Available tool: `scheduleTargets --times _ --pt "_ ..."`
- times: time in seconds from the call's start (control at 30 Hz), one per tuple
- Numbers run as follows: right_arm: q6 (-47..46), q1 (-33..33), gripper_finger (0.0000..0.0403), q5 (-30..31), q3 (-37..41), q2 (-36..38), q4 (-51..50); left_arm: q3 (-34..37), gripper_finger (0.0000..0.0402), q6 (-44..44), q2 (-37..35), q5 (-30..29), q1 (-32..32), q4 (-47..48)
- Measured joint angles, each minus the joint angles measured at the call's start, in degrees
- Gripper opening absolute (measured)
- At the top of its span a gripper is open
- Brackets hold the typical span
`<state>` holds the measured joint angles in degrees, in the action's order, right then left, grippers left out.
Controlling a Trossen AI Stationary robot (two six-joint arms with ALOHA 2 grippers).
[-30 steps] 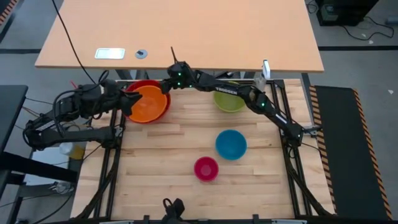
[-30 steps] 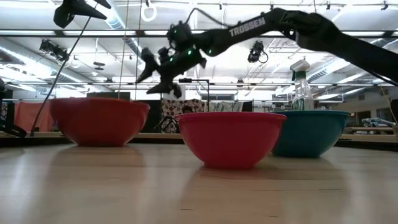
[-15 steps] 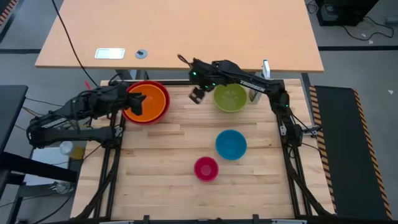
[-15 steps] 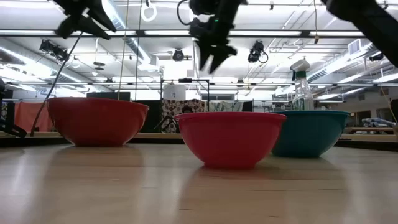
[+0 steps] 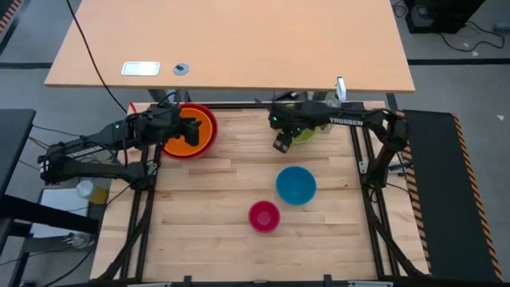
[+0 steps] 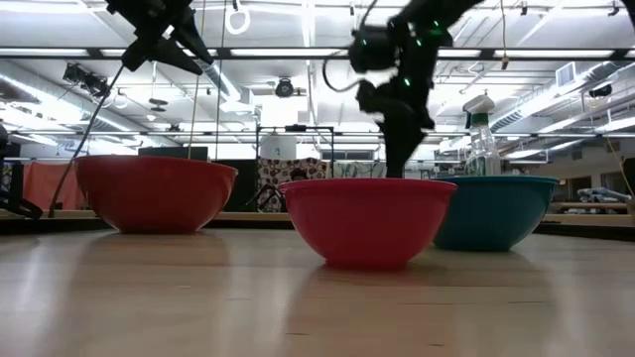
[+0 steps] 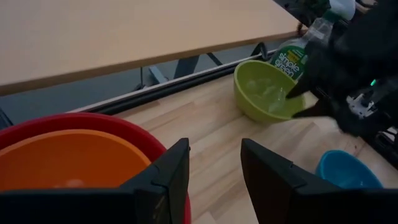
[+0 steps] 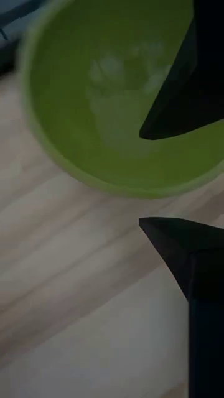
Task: Nest bowls inside each other
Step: Stack the green bowl on top of the orange bowl
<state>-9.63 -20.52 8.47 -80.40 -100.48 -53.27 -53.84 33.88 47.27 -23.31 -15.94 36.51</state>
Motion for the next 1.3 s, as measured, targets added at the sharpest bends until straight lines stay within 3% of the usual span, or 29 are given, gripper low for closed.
scheduleTargets --times 0.2,0.33,0.47,0.6,0.67,0.73,0.87,1.03,1.17,1.3 --pt "1.4 0.2 0.0222 -1.7 10.9 1.1 6.6 0.0 0.0148 0.6 -0.2 0.4 0.0 -0.1" --pt "3.2 0.2 0.0212 1.1 14.8 1.1 8.9 0.0 0.0148 1.3 -0.2 0.5 0.0 -0.1" --pt "7.4 0.3 0.0163 2.3 16.6 1.1 9.9 0.0 0.0148 1.3 -0.2 0.5 0.0 -0.2" --pt "13.2 0.8 0.0078 2.3 16.4 1.1 11.1 0.0 0.0148 1.5 -0.2 0.5 0.0 -0.2" --pt "16.8 1.3 0.0031 2.0 15.1 1.1 10.7 -0.1 0.0148 2.1 -0.2 1.0 0.0 -0.4" --pt "19.9 2.3 0.0017 0.9 12.9 1.1 9.9 -0.6 0.0148 2.0 -0.3 1.8 0.0 -0.3" --pt "26.7 5.7 0.0033 1.7 5.5 1.0 10.1 -1.0 0.0148 -0.1 -2.9 1.4 0.0 -0.6" --pt "32.8 8.9 0.0018 0.6 -4.1 1.0 15.4 -1.0 0.0148 -4.3 -9.0 -4.7 0.0 -0.1" --pt "32.2 10.0 0.0017 -2.3 -9.0 0.0 23.9 -1.0 0.0148 -7.4 -14.6 -7.9 0.0 -0.3" --pt "29.3 11.1 0.0026 -5.9 -15.8 -6.7 29.1 -1.1 0.0148 -9.4 -19.0 -7.9 0.0 -2.0"
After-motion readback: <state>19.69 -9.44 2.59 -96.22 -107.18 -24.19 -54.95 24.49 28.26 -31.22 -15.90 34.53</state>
